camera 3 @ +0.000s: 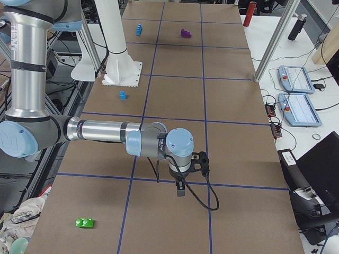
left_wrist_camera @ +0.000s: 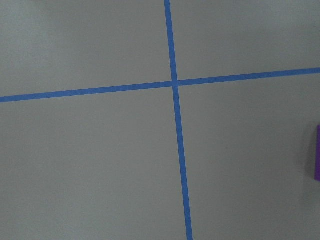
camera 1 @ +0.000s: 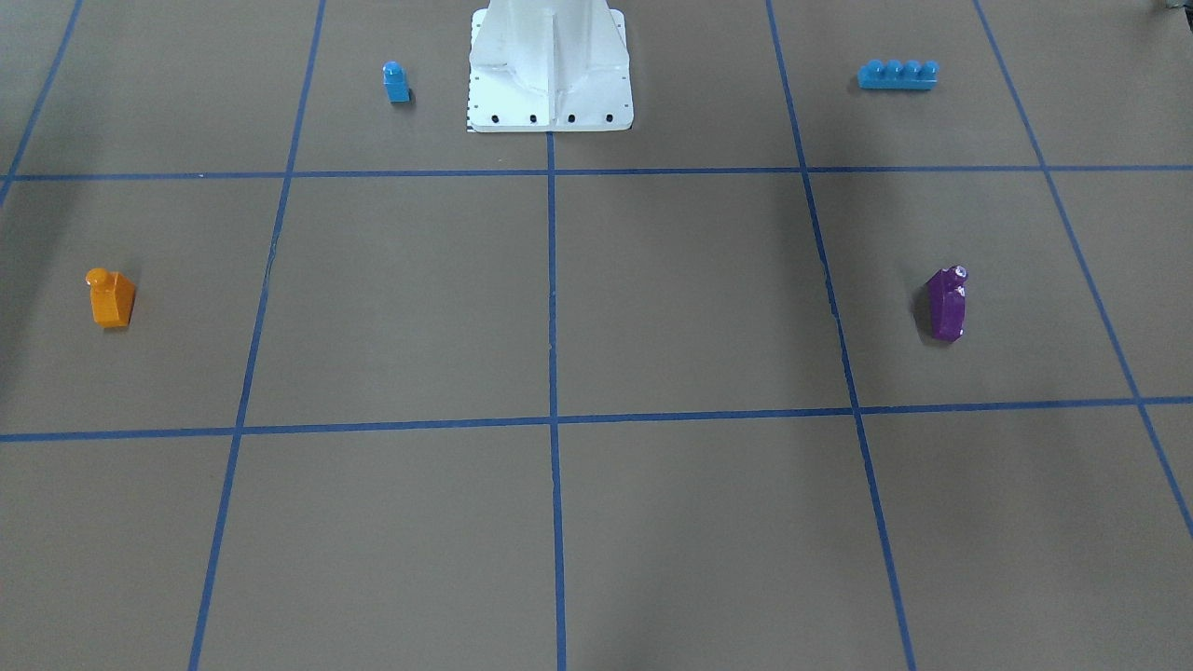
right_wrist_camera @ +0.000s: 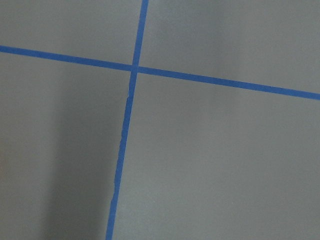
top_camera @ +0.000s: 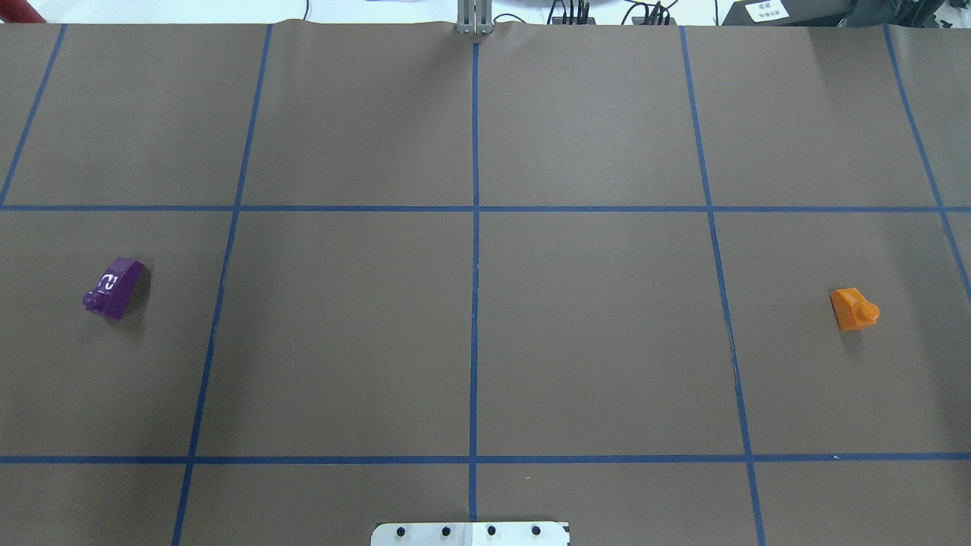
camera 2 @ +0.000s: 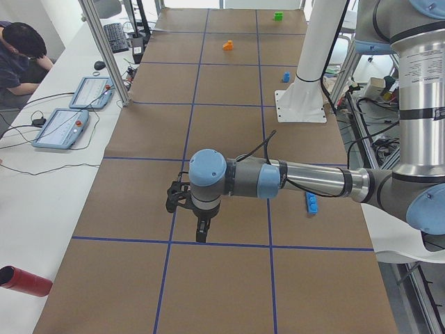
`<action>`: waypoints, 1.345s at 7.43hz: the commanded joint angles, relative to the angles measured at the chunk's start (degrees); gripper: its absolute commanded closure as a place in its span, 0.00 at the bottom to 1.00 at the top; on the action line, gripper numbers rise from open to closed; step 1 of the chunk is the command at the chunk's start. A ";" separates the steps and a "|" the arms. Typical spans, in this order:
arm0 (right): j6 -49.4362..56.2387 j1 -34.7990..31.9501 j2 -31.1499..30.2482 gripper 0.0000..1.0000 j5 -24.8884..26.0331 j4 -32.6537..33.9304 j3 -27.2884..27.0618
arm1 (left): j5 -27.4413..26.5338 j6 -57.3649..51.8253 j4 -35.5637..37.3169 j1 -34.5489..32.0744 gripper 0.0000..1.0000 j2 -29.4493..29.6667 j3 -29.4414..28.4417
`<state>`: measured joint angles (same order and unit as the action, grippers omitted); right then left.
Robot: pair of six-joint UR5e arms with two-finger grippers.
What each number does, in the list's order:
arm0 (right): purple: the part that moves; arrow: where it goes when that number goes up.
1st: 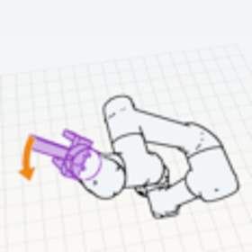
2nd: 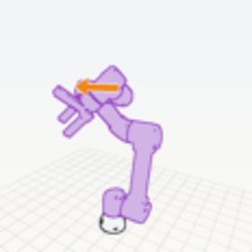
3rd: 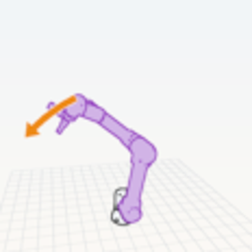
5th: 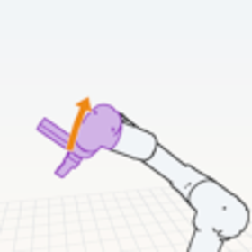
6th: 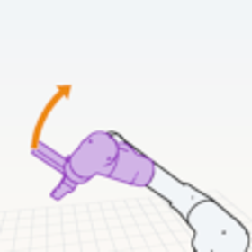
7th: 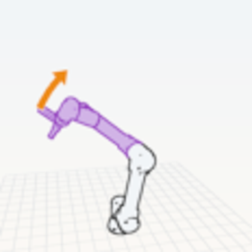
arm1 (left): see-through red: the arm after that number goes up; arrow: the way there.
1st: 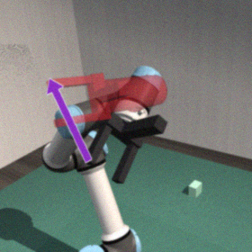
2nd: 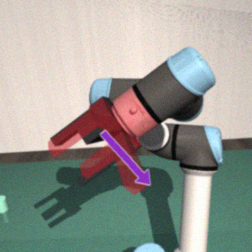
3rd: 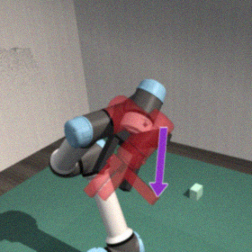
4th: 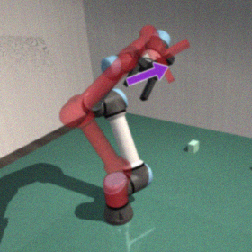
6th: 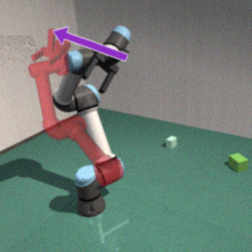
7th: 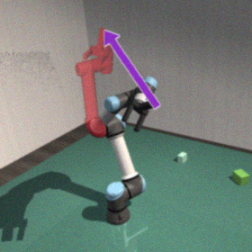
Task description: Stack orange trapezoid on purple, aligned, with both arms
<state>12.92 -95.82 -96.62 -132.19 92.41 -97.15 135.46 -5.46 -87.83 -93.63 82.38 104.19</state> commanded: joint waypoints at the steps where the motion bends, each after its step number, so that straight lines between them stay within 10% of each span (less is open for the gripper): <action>1: -0.52 0.02 0.46 0.00 0.08 -0.03 -0.15 | -0.02 -0.08 -0.68 0.03 0.00 -0.11 -0.38; 8: -1.67 0.11 0.38 0.00 -2.54 -5.92 0.20 | 0.60 -0.25 -4.52 0.12 0.00 6.48 -2.58; 10: -2.02 2.02 0.29 0.00 -12.86 -6.71 0.20 | 0.68 0.27 -9.02 5.43 0.00 5.86 -2.06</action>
<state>11.19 -95.24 -96.31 -138.63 86.09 -97.29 136.12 -5.51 -94.56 -92.18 88.51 101.84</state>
